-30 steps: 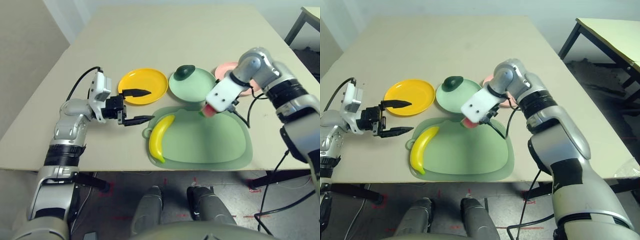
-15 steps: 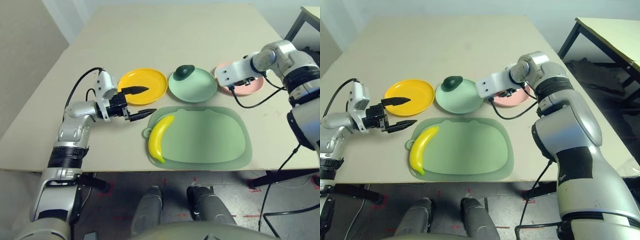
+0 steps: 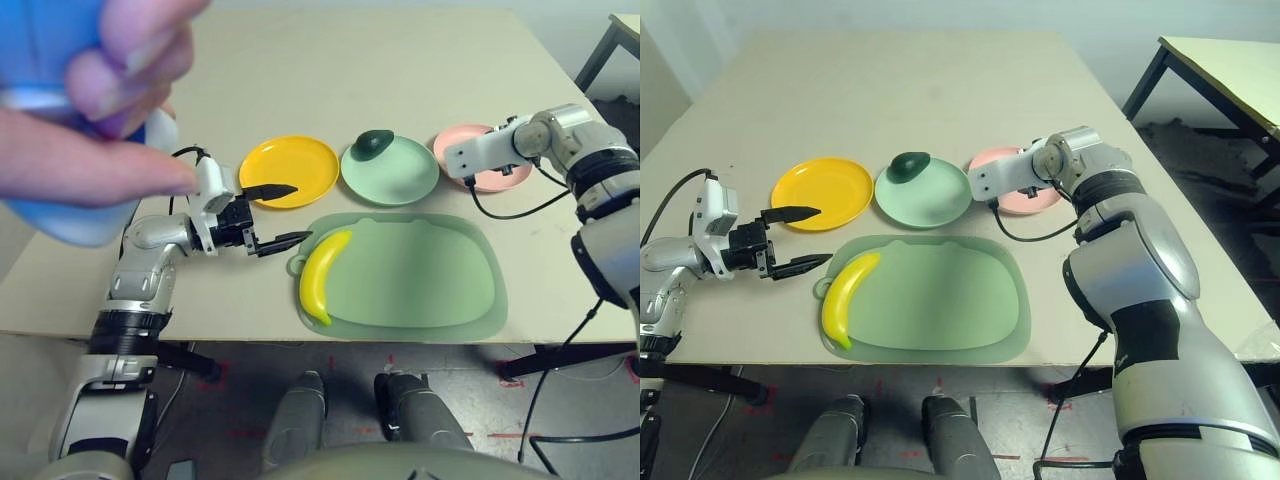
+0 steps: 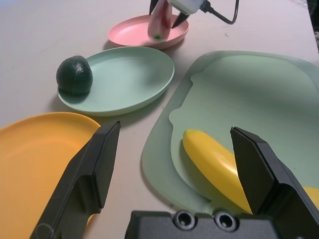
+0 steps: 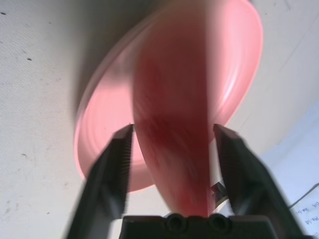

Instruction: Place the fruits into color-matched plates.

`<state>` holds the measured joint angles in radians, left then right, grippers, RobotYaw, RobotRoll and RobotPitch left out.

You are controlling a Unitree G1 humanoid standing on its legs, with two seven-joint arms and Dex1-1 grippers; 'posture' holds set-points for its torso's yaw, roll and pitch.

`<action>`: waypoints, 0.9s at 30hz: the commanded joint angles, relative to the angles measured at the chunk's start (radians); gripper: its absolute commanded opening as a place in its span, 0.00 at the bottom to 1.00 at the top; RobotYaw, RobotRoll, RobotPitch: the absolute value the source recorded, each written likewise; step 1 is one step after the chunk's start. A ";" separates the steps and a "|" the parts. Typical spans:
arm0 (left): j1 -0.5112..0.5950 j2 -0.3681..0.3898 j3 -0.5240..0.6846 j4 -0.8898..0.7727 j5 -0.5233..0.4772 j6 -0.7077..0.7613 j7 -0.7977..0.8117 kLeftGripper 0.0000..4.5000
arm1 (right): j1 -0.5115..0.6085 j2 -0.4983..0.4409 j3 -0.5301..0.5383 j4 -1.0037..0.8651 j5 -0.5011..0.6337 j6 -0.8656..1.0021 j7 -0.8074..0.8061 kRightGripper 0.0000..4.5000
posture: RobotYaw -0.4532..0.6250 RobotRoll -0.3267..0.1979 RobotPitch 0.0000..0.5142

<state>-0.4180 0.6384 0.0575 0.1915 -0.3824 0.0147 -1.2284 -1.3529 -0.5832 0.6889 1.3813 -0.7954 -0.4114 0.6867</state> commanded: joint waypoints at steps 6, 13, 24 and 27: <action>-0.029 -0.004 -0.022 0.017 0.010 -0.028 -0.030 1.00 | -0.043 -0.020 -0.042 -0.007 0.023 -0.039 0.040 0.99 | 0.47 0.62 0.28; -0.054 -0.009 -0.029 0.061 0.015 -0.054 -0.051 1.00 | -0.082 -0.039 -0.179 -0.030 0.160 -0.069 0.203 0.99 | 0.44 0.62 0.27; -0.126 -0.004 -0.047 0.144 0.022 -0.104 -0.115 1.00 | 0.123 0.045 -0.444 -0.531 0.586 0.172 0.603 0.99 | 0.41 0.62 0.28; -0.137 0.001 -0.046 0.151 0.022 -0.107 -0.124 1.00 | 0.307 0.035 -0.479 -0.931 0.681 0.457 0.631 0.99 | 0.41 0.62 0.27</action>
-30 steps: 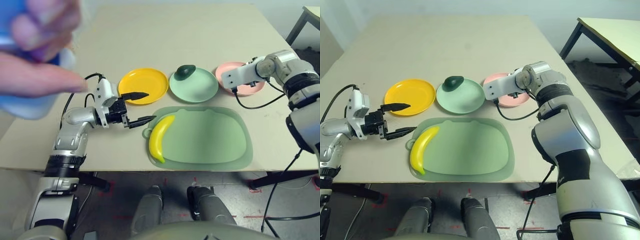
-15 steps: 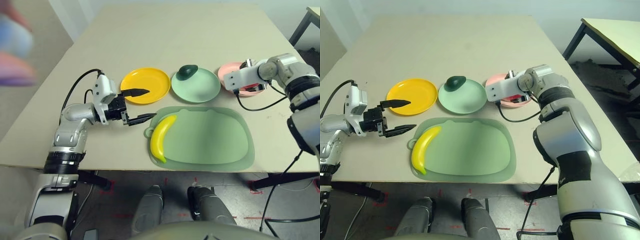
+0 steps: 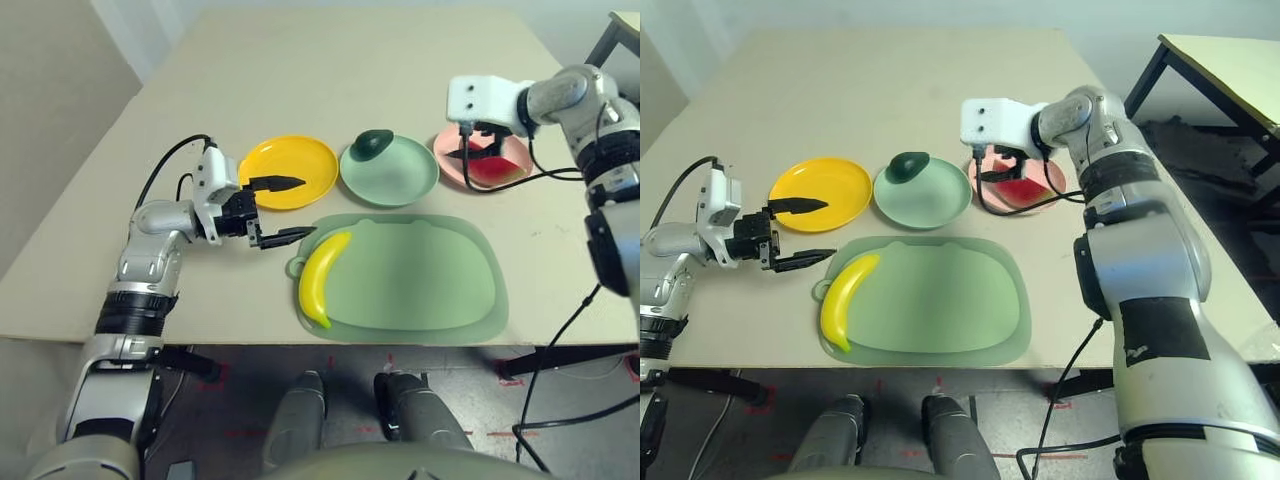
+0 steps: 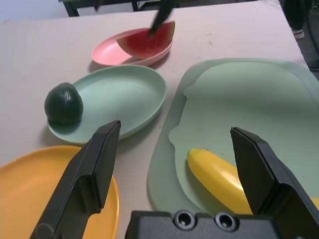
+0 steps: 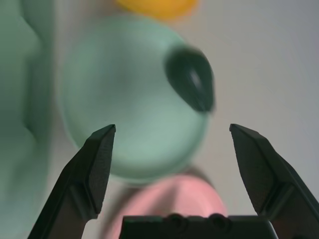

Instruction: Place the fruits into color-matched plates.

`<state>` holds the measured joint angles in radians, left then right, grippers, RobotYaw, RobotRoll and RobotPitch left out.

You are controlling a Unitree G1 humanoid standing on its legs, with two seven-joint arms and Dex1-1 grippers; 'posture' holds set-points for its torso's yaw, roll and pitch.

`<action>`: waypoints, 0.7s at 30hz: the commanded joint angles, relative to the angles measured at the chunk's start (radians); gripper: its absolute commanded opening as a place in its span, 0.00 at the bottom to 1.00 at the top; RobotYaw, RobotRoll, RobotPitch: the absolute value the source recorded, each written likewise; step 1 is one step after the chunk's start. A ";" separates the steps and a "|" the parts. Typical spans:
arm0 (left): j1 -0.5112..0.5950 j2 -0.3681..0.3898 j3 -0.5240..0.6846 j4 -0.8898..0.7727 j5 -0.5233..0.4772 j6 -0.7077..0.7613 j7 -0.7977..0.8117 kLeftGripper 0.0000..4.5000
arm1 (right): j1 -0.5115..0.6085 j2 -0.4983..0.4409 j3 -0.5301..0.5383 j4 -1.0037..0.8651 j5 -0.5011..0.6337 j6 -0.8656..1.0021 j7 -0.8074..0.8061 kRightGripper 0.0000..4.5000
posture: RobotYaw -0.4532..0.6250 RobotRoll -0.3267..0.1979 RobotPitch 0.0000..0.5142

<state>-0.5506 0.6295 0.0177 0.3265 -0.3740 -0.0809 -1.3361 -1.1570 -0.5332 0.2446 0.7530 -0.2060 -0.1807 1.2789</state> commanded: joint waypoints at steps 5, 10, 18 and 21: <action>0.002 0.016 -0.003 0.005 0.010 -0.013 -0.023 1.00 | 0.400 -0.041 -0.168 -0.726 0.242 0.623 -0.060 0.99 | 0.42 0.62 0.27; 0.014 0.022 -0.002 -0.004 0.008 -0.014 -0.026 1.00 | 0.628 -0.044 -0.315 -0.952 0.372 0.735 -0.174 0.99 | 0.41 0.62 0.27; -0.124 0.062 -0.080 0.035 0.110 -0.126 -0.108 1.00 | 1.023 0.027 -0.302 -1.134 0.455 0.446 -0.215 0.99 | 0.41 0.62 0.25; -0.222 0.113 -0.173 0.105 0.227 -0.331 -0.212 1.00 | 1.119 0.015 -0.261 -1.068 0.431 0.287 -0.189 0.99 | 0.41 0.62 0.24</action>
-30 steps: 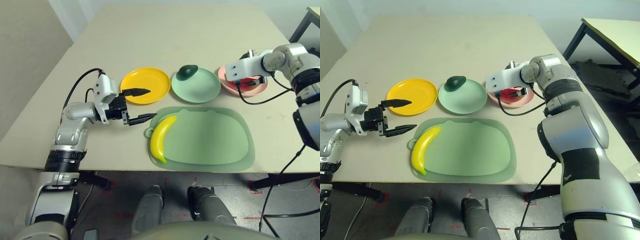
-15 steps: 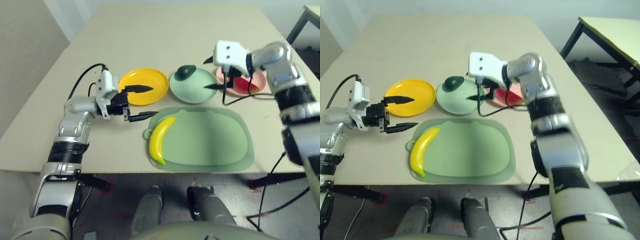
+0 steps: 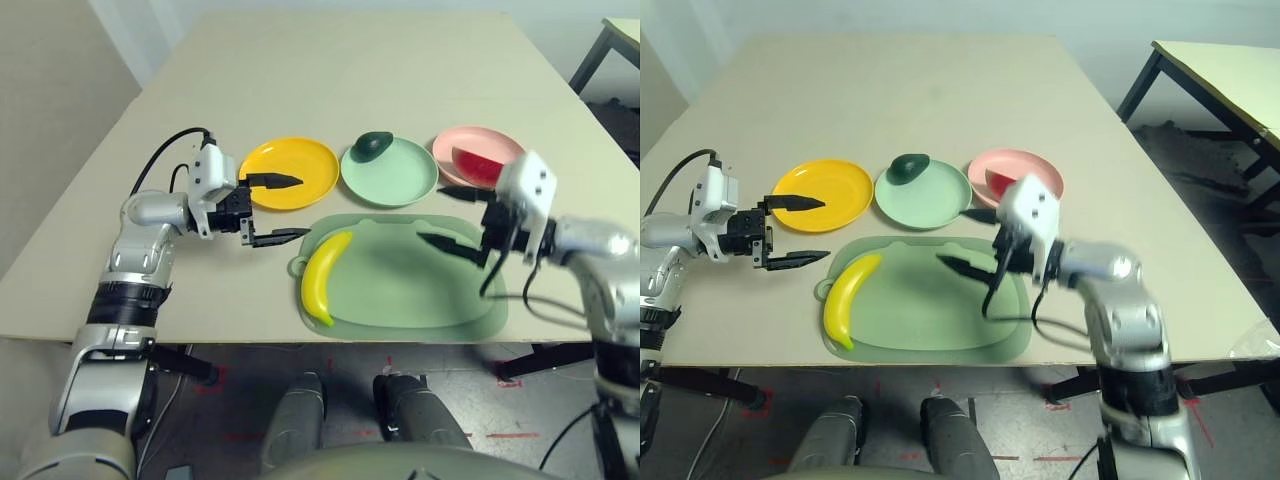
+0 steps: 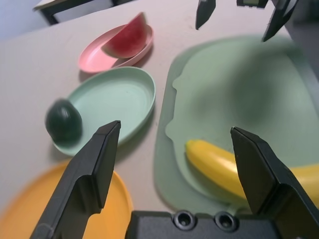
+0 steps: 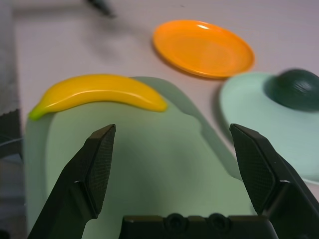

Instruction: Place the fruits into color-matched plates.

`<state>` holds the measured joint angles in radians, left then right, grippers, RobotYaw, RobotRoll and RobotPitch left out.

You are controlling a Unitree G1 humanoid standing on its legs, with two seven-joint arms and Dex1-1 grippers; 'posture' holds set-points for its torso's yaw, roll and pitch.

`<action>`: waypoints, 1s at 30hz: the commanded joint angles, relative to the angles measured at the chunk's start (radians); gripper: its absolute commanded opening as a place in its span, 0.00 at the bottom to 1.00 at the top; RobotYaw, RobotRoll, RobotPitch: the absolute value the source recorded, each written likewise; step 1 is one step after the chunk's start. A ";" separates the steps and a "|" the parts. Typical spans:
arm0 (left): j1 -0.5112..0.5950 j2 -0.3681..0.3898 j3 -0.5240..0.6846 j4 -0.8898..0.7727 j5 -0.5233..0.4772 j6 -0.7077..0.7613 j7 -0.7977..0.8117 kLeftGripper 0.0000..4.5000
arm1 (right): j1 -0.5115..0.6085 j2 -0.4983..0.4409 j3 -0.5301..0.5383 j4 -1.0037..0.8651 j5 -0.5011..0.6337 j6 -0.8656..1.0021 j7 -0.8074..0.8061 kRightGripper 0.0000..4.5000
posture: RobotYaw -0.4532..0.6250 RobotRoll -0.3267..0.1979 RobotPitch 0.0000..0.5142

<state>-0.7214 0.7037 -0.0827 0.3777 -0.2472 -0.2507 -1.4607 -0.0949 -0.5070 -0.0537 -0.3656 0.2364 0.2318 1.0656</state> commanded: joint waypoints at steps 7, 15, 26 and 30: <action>-0.257 0.111 -0.396 0.185 0.144 -0.694 -0.154 1.00 | 0.092 -0.003 0.069 0.064 0.059 -0.165 0.008 0.99 | 0.42 0.62 0.23; -0.416 0.006 -0.662 0.386 0.116 -1.015 -0.154 1.00 | 0.128 -0.060 0.060 0.038 0.099 -0.172 0.003 0.99 | 0.37 0.62 0.22; -0.481 -0.144 -0.759 0.578 0.142 -1.124 -0.154 1.00 | 0.222 -0.143 0.037 0.019 0.097 -0.149 -0.037 0.99 | 0.31 0.62 0.24; -0.478 -0.151 -0.806 0.576 0.120 -1.108 -0.154 1.00 | 0.237 -0.158 0.037 0.056 0.059 -0.176 -0.064 0.99 | 0.31 0.62 0.24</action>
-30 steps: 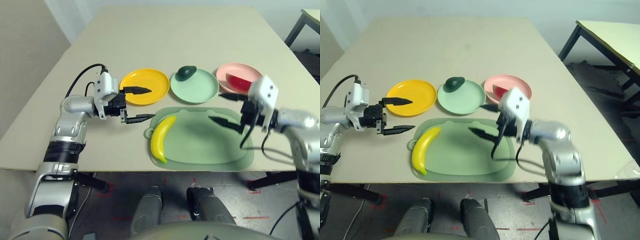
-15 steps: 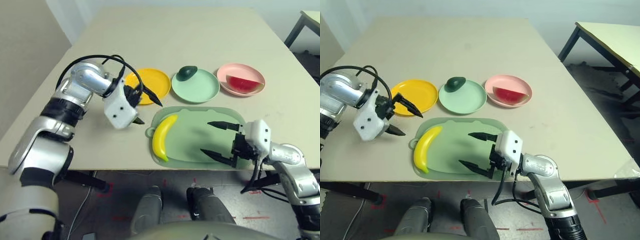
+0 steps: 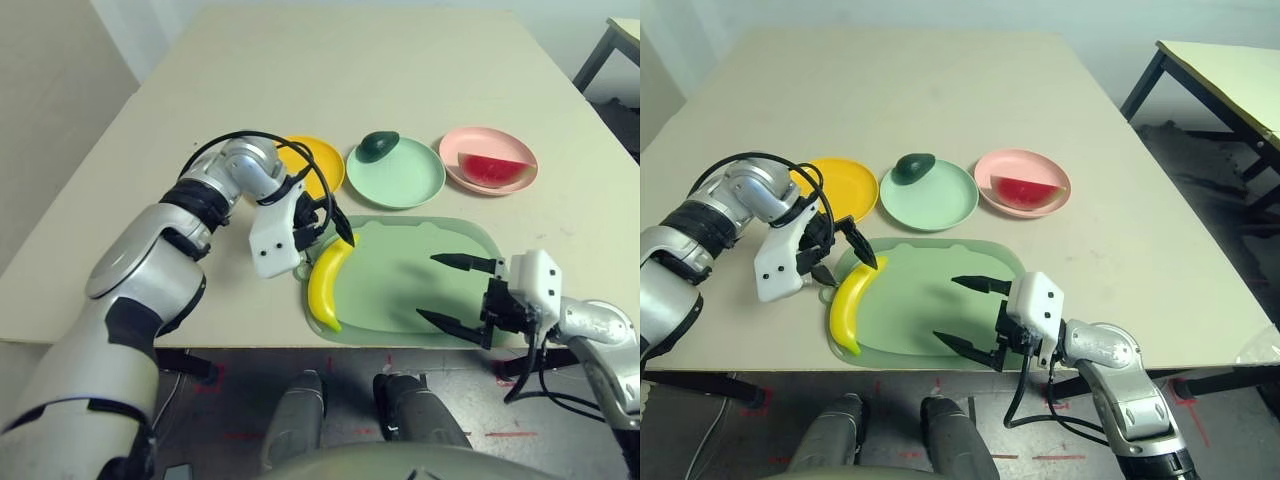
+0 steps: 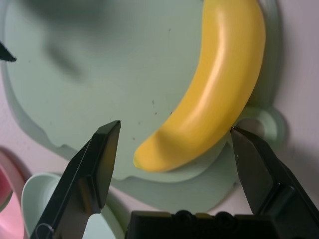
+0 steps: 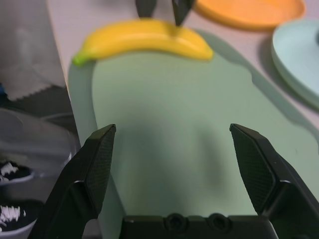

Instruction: Place the fruits into color-matched plates.

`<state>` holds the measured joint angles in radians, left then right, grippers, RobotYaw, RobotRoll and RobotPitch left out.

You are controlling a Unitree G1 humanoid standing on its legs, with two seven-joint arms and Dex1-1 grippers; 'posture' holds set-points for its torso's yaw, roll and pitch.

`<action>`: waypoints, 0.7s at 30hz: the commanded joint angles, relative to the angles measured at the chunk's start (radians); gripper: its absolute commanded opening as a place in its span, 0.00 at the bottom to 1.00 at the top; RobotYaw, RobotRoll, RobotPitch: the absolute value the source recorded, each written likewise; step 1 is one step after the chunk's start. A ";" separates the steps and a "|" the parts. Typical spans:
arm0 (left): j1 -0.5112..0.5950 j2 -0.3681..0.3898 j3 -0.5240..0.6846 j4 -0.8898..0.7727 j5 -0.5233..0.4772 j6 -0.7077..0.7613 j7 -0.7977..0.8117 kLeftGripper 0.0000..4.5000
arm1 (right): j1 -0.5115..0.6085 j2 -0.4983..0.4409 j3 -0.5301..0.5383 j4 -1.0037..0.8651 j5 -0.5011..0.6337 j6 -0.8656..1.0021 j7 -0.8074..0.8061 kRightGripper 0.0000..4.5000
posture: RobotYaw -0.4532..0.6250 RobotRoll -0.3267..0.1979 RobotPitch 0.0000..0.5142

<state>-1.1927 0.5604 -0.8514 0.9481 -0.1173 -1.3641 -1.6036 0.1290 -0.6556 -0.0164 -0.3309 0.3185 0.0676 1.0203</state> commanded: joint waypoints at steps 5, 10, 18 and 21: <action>0.001 -0.022 -0.064 0.014 -0.014 0.012 -0.011 1.00 | 0.015 -0.011 0.005 0.009 -0.015 -0.003 -0.029 0.99 | 0.30 0.62 0.24; 0.010 -0.033 -0.096 0.026 0.003 0.020 -0.011 0.91 | 0.014 -0.004 0.015 -0.011 -0.009 0.013 -0.044 1.00 | 0.30 0.62 0.23; 0.003 -0.011 -0.142 0.072 0.092 0.049 -0.011 0.38 | 0.019 -0.006 0.009 -0.024 -0.011 0.022 -0.064 1.00 | 0.29 0.62 0.23; -0.006 -0.007 -0.137 0.089 0.105 0.064 -0.011 0.38 | 0.025 -0.004 0.013 -0.032 -0.012 0.025 -0.073 1.00 | 0.29 0.62 0.23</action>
<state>-1.2005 0.5390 -0.9623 1.0103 -0.0461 -1.3164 -1.6012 0.1414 -0.6562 -0.0142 -0.3470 0.3089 0.0828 0.9531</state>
